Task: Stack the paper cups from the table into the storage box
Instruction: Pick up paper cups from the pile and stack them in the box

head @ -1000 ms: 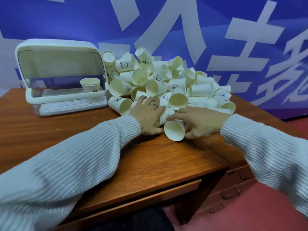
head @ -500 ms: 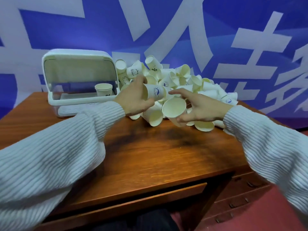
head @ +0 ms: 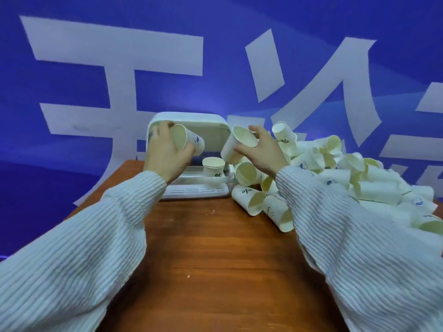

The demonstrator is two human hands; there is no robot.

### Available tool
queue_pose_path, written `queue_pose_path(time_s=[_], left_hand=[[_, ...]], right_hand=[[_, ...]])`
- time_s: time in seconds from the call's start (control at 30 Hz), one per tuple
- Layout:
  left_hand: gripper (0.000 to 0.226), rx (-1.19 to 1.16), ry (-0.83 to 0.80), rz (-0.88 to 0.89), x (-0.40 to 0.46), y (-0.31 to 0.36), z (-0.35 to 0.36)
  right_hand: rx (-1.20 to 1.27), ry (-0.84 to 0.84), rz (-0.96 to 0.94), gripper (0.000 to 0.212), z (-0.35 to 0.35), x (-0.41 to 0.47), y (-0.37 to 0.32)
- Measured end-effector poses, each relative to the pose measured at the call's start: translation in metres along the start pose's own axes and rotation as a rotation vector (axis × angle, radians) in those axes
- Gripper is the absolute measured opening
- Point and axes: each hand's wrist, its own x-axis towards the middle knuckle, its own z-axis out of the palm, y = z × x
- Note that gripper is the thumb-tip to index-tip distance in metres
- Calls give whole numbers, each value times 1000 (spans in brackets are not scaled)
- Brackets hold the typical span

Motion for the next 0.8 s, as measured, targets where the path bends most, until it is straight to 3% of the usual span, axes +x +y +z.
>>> queue_pose_path(time_s=[0.13,0.33,0.57,0.7,0.8], left_hand=[[57,-1,29,-9,8,-26,2],[62,18,-17,-38,9,-43,7],[64,39,-60,-17,18,-47,15],[63,54,-98,1,27,-42,28],[61,86,-125,90,36,-32,42]], right_hand=[[-83,52,-62,53,50,31,-5],[-437,-137,-42,38,93,60,10],[-632,-564,121,73,106,76,22],[-591,-572,59,70,104,71,27],[-458,-486,34,93,85,64,19]])
